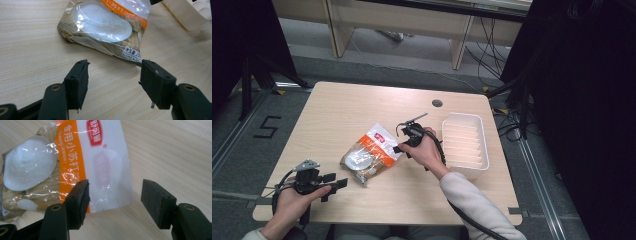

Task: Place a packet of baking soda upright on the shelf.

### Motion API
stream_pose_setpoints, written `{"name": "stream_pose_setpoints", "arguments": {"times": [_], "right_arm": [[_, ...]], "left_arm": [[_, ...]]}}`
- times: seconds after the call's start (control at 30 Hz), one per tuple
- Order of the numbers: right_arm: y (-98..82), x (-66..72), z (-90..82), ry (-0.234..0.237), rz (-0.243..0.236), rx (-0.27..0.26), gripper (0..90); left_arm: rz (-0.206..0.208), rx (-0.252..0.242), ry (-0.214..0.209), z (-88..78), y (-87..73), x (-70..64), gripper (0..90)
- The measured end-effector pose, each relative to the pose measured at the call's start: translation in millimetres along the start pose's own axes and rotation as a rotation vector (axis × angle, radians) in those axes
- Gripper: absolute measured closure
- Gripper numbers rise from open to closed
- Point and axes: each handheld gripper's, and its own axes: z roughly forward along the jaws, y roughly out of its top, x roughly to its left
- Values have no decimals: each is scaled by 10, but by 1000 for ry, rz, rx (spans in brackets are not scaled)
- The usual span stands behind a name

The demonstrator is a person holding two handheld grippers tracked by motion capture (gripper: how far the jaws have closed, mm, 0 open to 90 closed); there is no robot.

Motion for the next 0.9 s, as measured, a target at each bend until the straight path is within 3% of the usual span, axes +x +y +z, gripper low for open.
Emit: {"name": "stream_pose_setpoints", "arguments": {"times": [0.07,0.1,0.13,0.33,0.53,0.63,0.77,0.87,0.9], "right_arm": [[13,14,22,-6,17,10,403],[23,-4,41,-4,-12,4,403],[32,6,49,1,4,2,403],[79,33,108,21,-18,3,403],[72,69,181,46,3,24,405],[59,65,183,65,38,47,428],[52,64,167,96,52,37,471],[68,95,130,135,39,39,498],[76,92,122,137,13,36,511]], "left_arm": [[-2,-2,2,-2,0,-1,392],[-1,-1,0,0,0,1,392],[0,0,-2,1,1,1,392],[2,-8,-1,3,-2,-2,393],[4,-11,-5,6,-3,-1,393],[2,-13,-5,8,-4,-3,393],[-6,-14,-11,4,4,-5,390],[2,-14,-8,5,3,-8,389],[2,-14,-8,5,3,-8,389]]}}
